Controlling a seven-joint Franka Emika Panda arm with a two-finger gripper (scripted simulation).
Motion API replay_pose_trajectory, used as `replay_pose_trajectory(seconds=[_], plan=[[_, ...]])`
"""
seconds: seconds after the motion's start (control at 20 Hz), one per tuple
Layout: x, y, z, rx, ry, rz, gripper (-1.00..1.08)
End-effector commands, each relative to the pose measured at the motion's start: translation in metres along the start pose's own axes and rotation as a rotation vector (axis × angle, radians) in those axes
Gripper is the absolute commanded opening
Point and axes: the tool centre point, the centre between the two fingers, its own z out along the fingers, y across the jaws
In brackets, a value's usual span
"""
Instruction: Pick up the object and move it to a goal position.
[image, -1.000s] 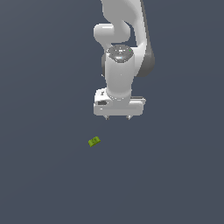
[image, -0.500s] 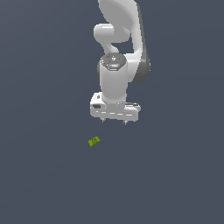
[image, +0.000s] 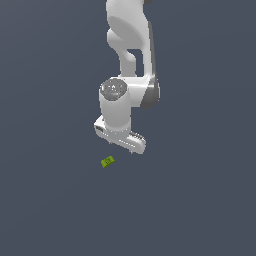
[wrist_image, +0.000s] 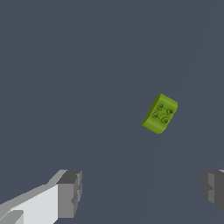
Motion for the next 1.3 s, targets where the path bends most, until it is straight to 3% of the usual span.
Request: replay_pose_trajectory(seconds=[0.0,0.6,1.25], plan=[[0.009,0.010,0.012,-0.003,-0.001,0.095,1.00],[0.038,0.048,0.055,-0.020,0.006,0.433,1.00],[0.043,0.057,0.068,-0.026,0.009,0.502,1.00]])
